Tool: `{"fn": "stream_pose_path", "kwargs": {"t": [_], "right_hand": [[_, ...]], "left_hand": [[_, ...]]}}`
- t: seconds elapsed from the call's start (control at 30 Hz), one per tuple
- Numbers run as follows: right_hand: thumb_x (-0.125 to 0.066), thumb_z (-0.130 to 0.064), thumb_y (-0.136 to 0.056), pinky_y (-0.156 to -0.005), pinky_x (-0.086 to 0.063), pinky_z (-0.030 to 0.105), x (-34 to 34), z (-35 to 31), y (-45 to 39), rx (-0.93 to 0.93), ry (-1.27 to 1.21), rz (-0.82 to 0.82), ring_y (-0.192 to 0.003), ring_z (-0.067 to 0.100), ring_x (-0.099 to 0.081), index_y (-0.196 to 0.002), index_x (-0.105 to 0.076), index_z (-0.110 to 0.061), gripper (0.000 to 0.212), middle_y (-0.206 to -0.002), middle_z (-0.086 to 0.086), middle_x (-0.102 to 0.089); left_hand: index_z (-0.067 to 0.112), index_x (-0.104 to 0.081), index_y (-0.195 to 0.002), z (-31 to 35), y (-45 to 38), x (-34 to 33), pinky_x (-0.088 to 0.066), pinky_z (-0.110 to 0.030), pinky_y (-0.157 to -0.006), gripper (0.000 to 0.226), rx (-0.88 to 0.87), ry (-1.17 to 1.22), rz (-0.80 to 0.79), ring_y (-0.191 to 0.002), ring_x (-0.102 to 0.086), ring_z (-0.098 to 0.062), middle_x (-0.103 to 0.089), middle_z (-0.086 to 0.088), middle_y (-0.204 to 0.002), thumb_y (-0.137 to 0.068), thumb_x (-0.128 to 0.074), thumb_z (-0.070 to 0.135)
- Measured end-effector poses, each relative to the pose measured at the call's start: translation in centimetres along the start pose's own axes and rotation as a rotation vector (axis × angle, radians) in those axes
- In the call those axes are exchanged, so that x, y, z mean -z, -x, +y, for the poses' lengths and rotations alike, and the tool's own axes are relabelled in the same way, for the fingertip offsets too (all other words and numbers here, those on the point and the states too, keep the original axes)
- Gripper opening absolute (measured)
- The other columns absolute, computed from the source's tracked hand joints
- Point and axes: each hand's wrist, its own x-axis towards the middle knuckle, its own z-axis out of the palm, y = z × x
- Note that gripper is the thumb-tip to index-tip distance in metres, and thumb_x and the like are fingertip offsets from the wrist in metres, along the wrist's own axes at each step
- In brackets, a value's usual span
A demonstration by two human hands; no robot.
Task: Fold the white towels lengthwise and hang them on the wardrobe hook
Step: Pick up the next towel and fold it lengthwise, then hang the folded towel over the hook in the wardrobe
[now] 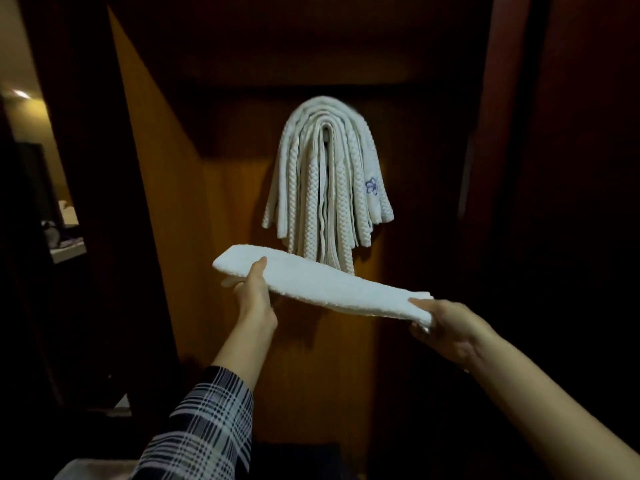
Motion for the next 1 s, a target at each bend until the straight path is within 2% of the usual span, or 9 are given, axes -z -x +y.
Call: {"fn": "stream_pose_path", "kwargs": {"t": [0.07, 0.2, 0.33, 0.47, 0.57, 0.73, 0.8, 0.87, 1.0], "right_hand": [[-0.052, -0.003, -0.093, -0.036, -0.041, 0.012, -0.3, -2.6, -1.0, 0.052, -0.062, 0.032, -0.061, 0.012, -0.050, -0.113, -0.052, -0.001, 0.020, -0.081, 0.011, -0.055], [-0.052, -0.013, -0.095, -0.028, -0.027, 0.011, -0.9, -7.6, -1.5, 0.195, -0.073, 0.003, -0.034, 0.006, -0.046, -0.105, -0.052, 0.004, 0.020, -0.063, 0.011, -0.056], [-0.049, -0.026, -0.097, -0.025, -0.020, 0.010, -1.5, -11.3, -2.5, 0.282, 0.037, -0.032, -0.022, 0.002, -0.030, -0.106, -0.051, -0.002, 0.026, -0.032, -0.003, -0.042], [-0.059, -0.035, -0.091, -0.029, -0.024, 0.012, -2.8, -14.9, -4.6, 0.360, 0.158, 0.056, -0.023, 0.003, -0.031, -0.079, -0.054, -0.012, 0.027, -0.035, -0.007, -0.042], [-0.061, -0.036, -0.090, -0.031, -0.025, 0.012, -4.4, -17.2, -6.6, 0.418, 0.181, 0.075, -0.025, 0.004, -0.031, -0.076, -0.057, -0.012, 0.028, -0.036, -0.007, -0.043], [-0.057, -0.035, -0.092, -0.032, -0.024, 0.011, -8.1, -20.6, -10.1, 0.482, 0.106, 0.067, -0.024, 0.004, -0.032, -0.068, -0.052, -0.014, 0.032, -0.041, -0.005, -0.045], [-0.057, -0.033, -0.092, -0.031, -0.023, 0.011, -9.7, -22.4, -11.4, 0.501, 0.041, 0.065, -0.023, 0.004, -0.032, -0.069, -0.053, -0.015, 0.030, -0.045, -0.004, -0.046], [-0.057, -0.032, -0.093, -0.031, -0.022, 0.011, -11.1, -24.4, -12.8, 0.530, -0.001, 0.060, -0.023, 0.004, -0.031, -0.068, -0.053, -0.016, 0.030, -0.038, -0.006, -0.045], [-0.055, -0.032, -0.094, -0.030, -0.020, 0.009, -13.5, -28.4, -15.7, 0.582, -0.035, 0.043, -0.021, 0.003, -0.028, -0.068, -0.051, -0.019, 0.029, -0.030, -0.008, -0.041]], "left_hand": [[0.022, -0.038, -0.124, 1.0, -0.3, -0.6, -0.050, -0.032, -0.069, 0.042, -0.036, -0.020, -0.019, -0.087, -0.055, -0.015, -0.055, -0.002, -0.103, -0.089, -0.061, 0.023], [0.014, -0.041, -0.130, 3.8, -1.6, -1.7, -0.049, -0.020, -0.039, 0.046, -0.122, -0.182, -0.061, -0.083, -0.056, -0.018, -0.054, -0.008, -0.111, -0.089, -0.060, 0.022], [0.009, -0.045, -0.127, 7.6, -2.9, -3.3, -0.045, -0.017, -0.033, 0.043, -0.063, -0.213, -0.102, -0.071, -0.058, -0.018, -0.055, -0.011, -0.102, -0.089, -0.062, 0.017], [0.014, -0.051, -0.113, 10.8, -4.4, -5.6, -0.033, -0.011, -0.026, 0.028, 0.013, -0.301, -0.172, -0.034, -0.056, -0.010, -0.059, -0.006, -0.084, -0.089, -0.063, 0.022], [0.013, -0.053, -0.111, 12.6, -6.5, -7.2, -0.038, -0.013, -0.029, 0.024, -0.023, -0.298, -0.196, -0.039, -0.059, -0.010, -0.060, -0.005, -0.082, -0.090, -0.061, 0.022], [0.015, -0.052, -0.106, 14.9, -10.6, -10.2, -0.037, -0.011, -0.030, 0.014, -0.184, -0.302, -0.204, -0.031, -0.054, -0.002, -0.063, 0.000, -0.056, -0.094, -0.054, 0.022], [0.012, -0.054, -0.114, 16.0, -12.4, -11.8, -0.036, -0.010, -0.030, 0.022, -0.320, -0.349, -0.156, -0.027, -0.049, 0.000, -0.062, 0.000, -0.064, -0.094, -0.053, 0.022], [0.005, -0.052, -0.124, 17.6, -14.3, -13.5, -0.034, -0.013, -0.030, 0.035, -0.495, -0.436, -0.108, -0.024, -0.045, -0.001, -0.061, -0.004, -0.078, -0.094, -0.054, 0.025], [0.000, -0.056, -0.120, 21.2, -17.9, -17.1, -0.027, -0.012, -0.027, 0.036, -0.654, -0.412, -0.139, -0.021, -0.039, -0.002, -0.060, -0.008, -0.077, -0.093, -0.053, 0.023]]}}
